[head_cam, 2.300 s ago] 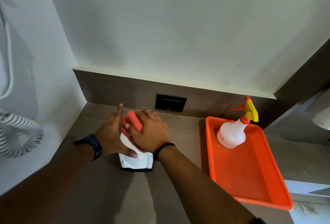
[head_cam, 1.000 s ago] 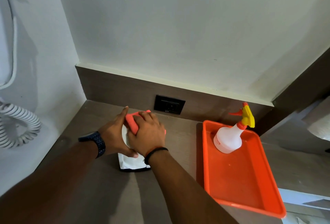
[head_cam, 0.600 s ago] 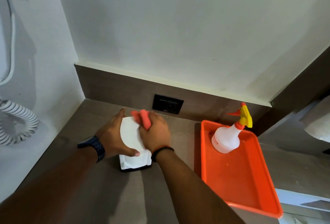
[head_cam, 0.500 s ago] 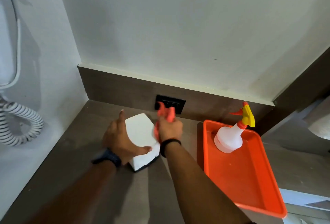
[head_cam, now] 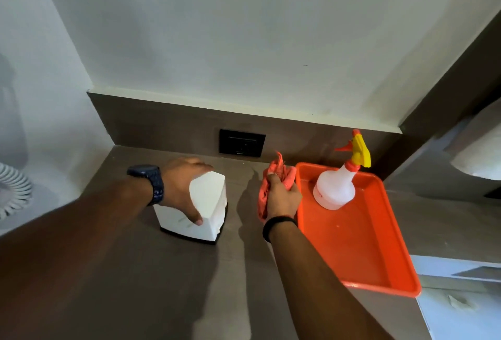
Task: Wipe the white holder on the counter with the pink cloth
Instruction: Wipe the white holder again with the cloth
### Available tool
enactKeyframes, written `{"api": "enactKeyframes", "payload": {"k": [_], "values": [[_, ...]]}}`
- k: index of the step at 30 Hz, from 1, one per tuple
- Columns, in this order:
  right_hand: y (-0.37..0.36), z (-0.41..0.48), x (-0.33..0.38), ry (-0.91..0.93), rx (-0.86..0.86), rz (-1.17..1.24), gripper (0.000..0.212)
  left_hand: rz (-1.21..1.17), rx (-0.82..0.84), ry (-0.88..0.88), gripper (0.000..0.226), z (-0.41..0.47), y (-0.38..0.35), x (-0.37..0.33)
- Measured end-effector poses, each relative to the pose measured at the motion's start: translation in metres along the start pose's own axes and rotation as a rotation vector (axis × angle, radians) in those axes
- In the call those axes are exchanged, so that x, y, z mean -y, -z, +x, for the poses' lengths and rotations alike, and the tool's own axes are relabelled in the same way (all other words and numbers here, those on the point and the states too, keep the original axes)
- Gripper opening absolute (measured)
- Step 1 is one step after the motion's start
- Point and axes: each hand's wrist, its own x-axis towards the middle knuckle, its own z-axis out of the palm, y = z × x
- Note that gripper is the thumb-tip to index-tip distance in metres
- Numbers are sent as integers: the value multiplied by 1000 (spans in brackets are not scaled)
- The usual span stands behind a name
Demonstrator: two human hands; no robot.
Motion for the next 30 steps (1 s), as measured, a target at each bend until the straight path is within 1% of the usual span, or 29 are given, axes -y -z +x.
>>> {"api": "enactKeyframes", "payload": {"k": [2,4,5,6,7,8,9,10,11,13,14,15,16,17,19,20,21,22,24,26,27,29,30], "values": [[4,-1,1,9,7,3,12,-47,-126,117,109,0,-7,-9],[7,-1,1,28,11,11,12,-181,-309,319,104,2,-19,-16],[7,-2,1,21,8,10,11,-265,-369,436,107,3,-23,-20],[9,-2,-1,21,7,4,12,-337,-389,540,119,2,-25,-24],[9,-4,-4,25,-1,4,15,-366,-379,599,135,1,-25,-25],[11,-5,-9,34,-5,-6,22,-323,-391,603,145,-2,-23,-24],[12,-9,-13,36,-6,-16,28,-228,-430,544,151,-4,-22,-20],[15,-11,-18,36,-9,-18,30,-114,-438,435,158,-3,-21,-13],[16,-16,-23,22,-19,-10,26,-28,-369,301,165,-5,-17,-7],[17,-27,-34,-20,-12,28,26,144,-113,102,173,-6,-9,2],[14,-31,-42,-38,17,65,25,228,2,51,173,-5,-7,5],[9,-37,-48,-49,56,98,21,279,79,18,174,-2,-6,7],[4,-43,-54,-46,96,107,18,305,117,0,176,1,-7,9],[-3,-47,-60,-37,129,113,20,319,125,-14,174,5,-8,11],[-19,-53,-64,-52,185,124,29,332,87,-38,163,10,-11,13],[-28,-53,-67,-47,205,97,27,337,59,-50,159,12,-13,15],[-38,-53,-70,-27,230,43,21,350,26,-66,154,15,-16,17],[-47,-54,-73,-1,249,-35,22,363,-13,-86,151,16,-19,20],[-60,-54,-80,9,239,-135,32,355,-56,-110,148,18,-24,24],[-64,-51,-95,-29,187,-159,28,327,-57,-113,147,18,-24,24],[-65,-54,-100,-52,173,-161,30,324,-60,-112,147,17,-24,24],[-60,-66,-105,-85,150,-135,48,333,-78,-111,148,17,-25,24],[-58,-72,-108,-83,146,-106,50,335,-87,-111,148,17,-26,24]]}}
